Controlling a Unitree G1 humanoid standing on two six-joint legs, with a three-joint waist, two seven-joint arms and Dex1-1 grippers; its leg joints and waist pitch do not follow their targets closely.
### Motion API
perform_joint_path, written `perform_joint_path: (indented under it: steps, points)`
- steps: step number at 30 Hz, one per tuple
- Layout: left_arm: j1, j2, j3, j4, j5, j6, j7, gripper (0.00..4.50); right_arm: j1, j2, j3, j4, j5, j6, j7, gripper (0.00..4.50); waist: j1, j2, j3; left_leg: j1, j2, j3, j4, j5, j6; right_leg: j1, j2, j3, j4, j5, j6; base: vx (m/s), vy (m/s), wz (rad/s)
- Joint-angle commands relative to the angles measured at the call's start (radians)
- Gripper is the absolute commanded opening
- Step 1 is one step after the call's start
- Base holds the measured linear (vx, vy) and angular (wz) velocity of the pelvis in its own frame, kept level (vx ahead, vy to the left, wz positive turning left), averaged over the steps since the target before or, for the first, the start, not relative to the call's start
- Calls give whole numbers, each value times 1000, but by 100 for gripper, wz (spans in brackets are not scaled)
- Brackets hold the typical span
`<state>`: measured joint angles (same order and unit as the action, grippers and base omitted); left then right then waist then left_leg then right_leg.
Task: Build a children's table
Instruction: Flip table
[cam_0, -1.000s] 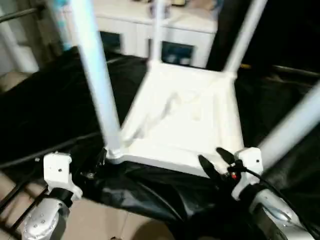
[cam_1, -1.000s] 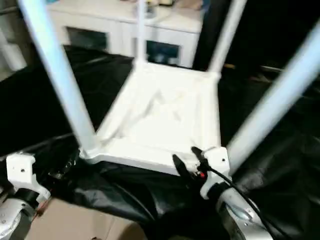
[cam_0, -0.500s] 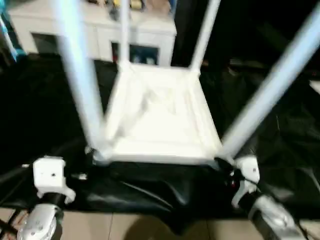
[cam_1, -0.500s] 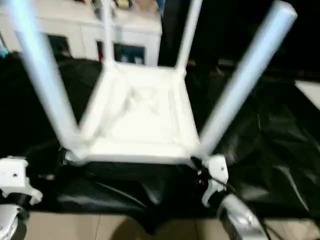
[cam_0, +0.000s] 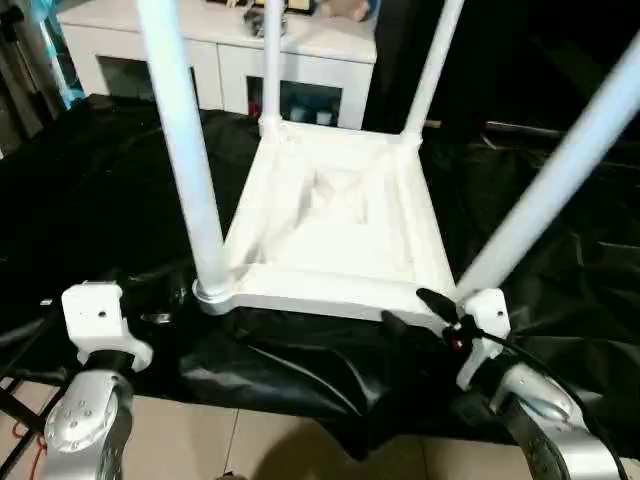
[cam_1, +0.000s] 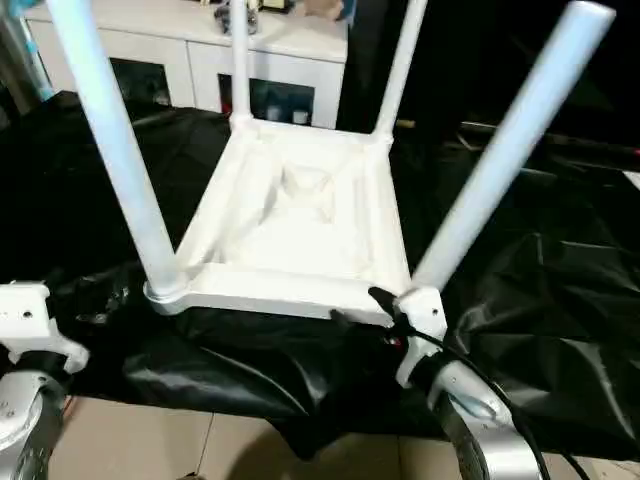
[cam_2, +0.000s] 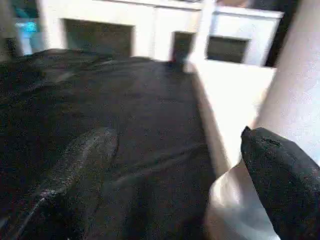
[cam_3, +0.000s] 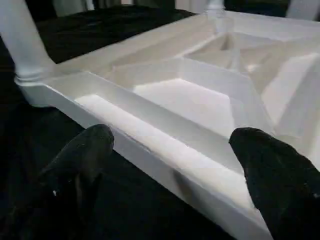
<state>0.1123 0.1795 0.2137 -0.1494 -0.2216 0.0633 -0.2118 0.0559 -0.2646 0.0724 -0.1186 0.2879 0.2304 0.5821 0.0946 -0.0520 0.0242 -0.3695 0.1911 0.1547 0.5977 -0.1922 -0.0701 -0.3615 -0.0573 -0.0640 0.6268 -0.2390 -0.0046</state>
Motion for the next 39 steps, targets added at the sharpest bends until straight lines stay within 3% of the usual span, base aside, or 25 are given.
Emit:
perform_joint_path:
  steps: [1, 3, 4, 5, 10, 14, 17, 22, 25, 26, 28, 29, 31, 32, 36, 39]
  points:
    - [-3, 0, -25, 6, -14, 8, -31, 450, -12, -7, -5, -24, 18, 24, 9, 446, -3, 17, -35, 9, 47, -19, -86, -195, -7, 28, -72, 50, -70, 42, -127, 0, 0, 0]
    - [6, -3, -34, 5, -26, -6, -53, 450, -19, -10, 1, -31, 18, 32, 11, 446, -2, 21, -34, 12, 45, -14, -83, -191, -2, 28, -75, 52, -72, 48, -131, 0, 0, 0]
    - [22, -5, -39, -2, -37, -22, -70, 450, -21, -13, 6, -38, 18, 39, 14, 446, -3, 15, -32, 12, 45, -12, -83, -199, 1, 29, -75, 53, -74, 33, -130, 0, 0, 0]
    - [30, -7, -41, -6, -45, -29, -79, 450, -21, -14, 8, -41, 18, 42, 15, 446, -1, 16, -32, 12, 45, -12, -83, -200, 3, 30, -78, 54, -75, 22, -130, 0, 0, 0]
    - [89, 11, -58, -15, -55, -47, -143, 450, -16, -29, 19, -66, 12, 68, 17, 446, 1, 15, -22, 14, 49, -11, -93, -283, -13, 22, -80, 58, -91, -154, -93, 0, 0, 0]
    - [93, 39, -76, -3, -72, -69, -216, 450, -31, -33, 20, -70, 0, 86, 1, 446, 0, 15, -20, 16, 49, -13, -97, -317, -27, 17, -80, 59, -97, -207, -84, 0, 0, 0]
    - [67, 46, -88, 4, -60, -53, -212, 450, -36, -33, 21, -73, 3, 94, 2, 446, -1, 11, -21, 16, 49, -12, -96, -305, -26, 17, -79, 59, -93, -180, -87, 0, 0, 0]
    - [-57, 26, -87, 116, -61, -24, -188, 450, -48, -35, 28, -77, 2, 105, -3, 446, 0, 17, -28, 17, 45, -9, -89, -231, -27, 22, -77, 60, -81, -60, -101, 0, 0, 0]
    - [-101, 18, -83, 163, -70, -28, -193, 450, -51, -36, 29, -78, 0, 108, -4, 446, -2, 12, -31, 14, 44, -8, -85, -193, -21, 28, -78, 59, -75, -4, -108, 0, 0, 0]
    - [-120, 18, -89, 177, -62, -23, -189, 450, -53, -37, 31, -80, 1, 112, -3, 446, -2, 21, -33, 13, 44, -10, -84, -179, -19, 30, -79, 58, -71, 21, -114, 0, 0, 0]
    - [-132, 18, -95, 185, -62, -15, -191, 450, -55, -39, 33, -82, 2, 117, -2, 446, -3, 16, -32, 14, 45, -8, -84, -187, -17, 29, -79, 58, -73, 21, -120, 0, 0, 0]
    - [-134, 17, -109, 186, -58, -14, -201, 450, -58, -40, 34, -81, 2, 118, 1, 446, -2, 22, -32, 16, 46, -9, -85, -193, -18, 28, -79, 58, -73, 16, -123, 0, 0, 0]
    - [-128, 12, -121, 176, -47, 1, -192, 450, -63, -41, 34, -79, 3, 119, 3, 446, -2, 22, -30, 15, 46, -7, -85, -207, -16, 28, -81, 59, -75, -8, -130, 0, 0, 0]
    - [-125, 8, -122, 171, -49, 4, -190, 421, -66, -42, 34, -76, 5, 119, 6, 450, -2, 20, -29, 16, 47, -6, -85, -218, -16, 27, -80, 60, -77, -27, -130, 0, 0, 0]
    - [-116, -10, -112, 163, -52, 32, -152, 408, -77, -49, 36, -58, 11, 108, 24, 450, -2, 20, -27, 16, 48, -6, -87, -234, -18, 27, -80, 61, -80, -63, -131, 0, 0, 0]
    - [-116, -30, -93, 167, -72, 34, -129, 370, -78, -52, 37, -53, 10, 89, 37, 450, -1, 18, -29, 14, 47, -6, -84, -222, -12, 28, -81, 61, -80, -49, -134, 0, 0, 0]
